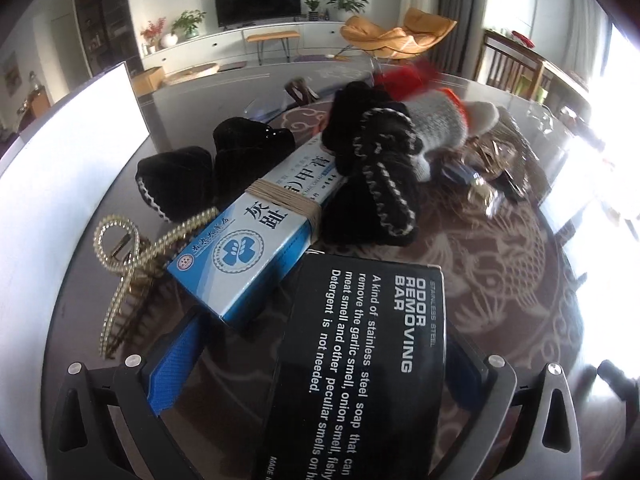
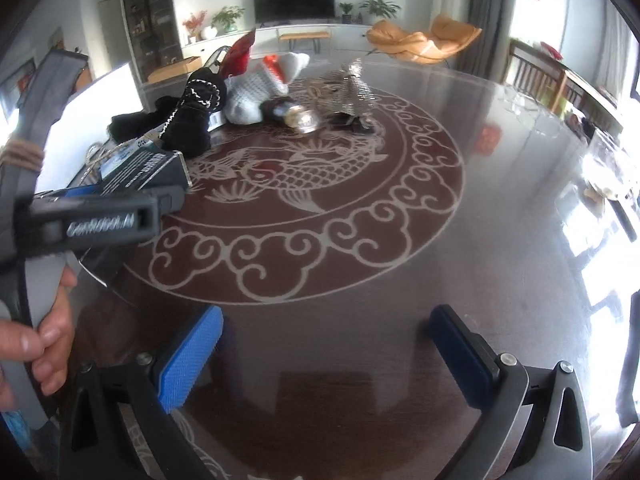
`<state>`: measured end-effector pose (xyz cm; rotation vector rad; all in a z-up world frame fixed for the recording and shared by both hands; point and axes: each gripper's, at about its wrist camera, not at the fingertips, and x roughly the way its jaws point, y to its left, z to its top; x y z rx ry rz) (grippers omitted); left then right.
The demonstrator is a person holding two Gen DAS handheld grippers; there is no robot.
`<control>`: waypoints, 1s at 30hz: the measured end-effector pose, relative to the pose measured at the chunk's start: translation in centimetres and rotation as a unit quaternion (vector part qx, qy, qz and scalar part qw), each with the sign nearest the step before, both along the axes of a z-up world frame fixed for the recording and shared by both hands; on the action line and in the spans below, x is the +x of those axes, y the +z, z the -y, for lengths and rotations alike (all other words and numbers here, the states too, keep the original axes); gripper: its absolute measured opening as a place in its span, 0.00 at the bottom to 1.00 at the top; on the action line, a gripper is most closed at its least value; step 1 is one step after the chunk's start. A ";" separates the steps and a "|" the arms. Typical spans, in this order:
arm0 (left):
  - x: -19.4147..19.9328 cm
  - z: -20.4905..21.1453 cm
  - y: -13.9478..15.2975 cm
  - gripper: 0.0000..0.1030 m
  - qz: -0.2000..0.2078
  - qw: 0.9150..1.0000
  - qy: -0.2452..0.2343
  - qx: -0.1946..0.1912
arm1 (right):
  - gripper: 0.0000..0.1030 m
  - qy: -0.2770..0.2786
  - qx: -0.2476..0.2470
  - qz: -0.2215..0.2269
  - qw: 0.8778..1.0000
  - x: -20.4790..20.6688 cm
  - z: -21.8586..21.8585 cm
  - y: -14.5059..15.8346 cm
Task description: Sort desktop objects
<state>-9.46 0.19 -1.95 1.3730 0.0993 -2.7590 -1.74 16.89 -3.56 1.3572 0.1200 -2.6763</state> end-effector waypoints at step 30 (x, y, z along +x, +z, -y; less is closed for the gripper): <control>0.6 -0.2 -0.3 1.00 0.005 1.000 0.011 -0.009 | 1.00 0.002 0.002 -0.001 1.000 0.1 0.1 -0.1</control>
